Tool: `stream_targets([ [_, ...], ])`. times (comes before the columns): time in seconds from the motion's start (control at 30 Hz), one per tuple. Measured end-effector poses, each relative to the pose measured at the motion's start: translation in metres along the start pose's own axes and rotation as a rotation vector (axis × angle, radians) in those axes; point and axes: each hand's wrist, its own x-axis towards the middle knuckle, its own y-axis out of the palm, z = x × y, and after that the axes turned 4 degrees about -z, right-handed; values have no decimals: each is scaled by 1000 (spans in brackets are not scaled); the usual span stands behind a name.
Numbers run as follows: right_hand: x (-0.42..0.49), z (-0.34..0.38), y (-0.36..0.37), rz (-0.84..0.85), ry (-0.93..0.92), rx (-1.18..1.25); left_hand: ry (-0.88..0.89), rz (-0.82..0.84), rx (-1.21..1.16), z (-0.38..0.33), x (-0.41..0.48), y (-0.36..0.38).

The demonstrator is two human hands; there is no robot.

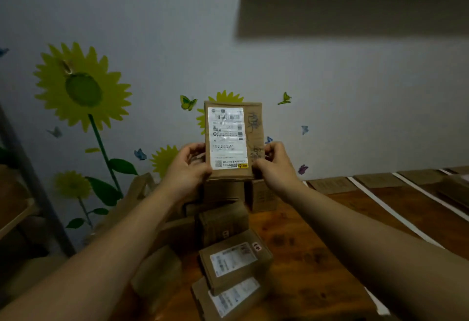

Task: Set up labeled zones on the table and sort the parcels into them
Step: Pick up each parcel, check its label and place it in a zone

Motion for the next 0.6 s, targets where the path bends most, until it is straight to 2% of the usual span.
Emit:
stream_targets([
  [0.17, -1, -11, -60, -25, -75, 60, 49, 16, -50, -4, -12, 61],
  [0.37, -3, -34, -128, -91, -78, 90, 87, 48, -72, 4, -18, 135],
  [0.5, -2, -48, -174, -153, -84, 132, 65, 93, -70, 14, -20, 180],
  [0.6, -4, -56, -201, -165, -119, 159, -19, 92, -102, 22, -23, 213],
])
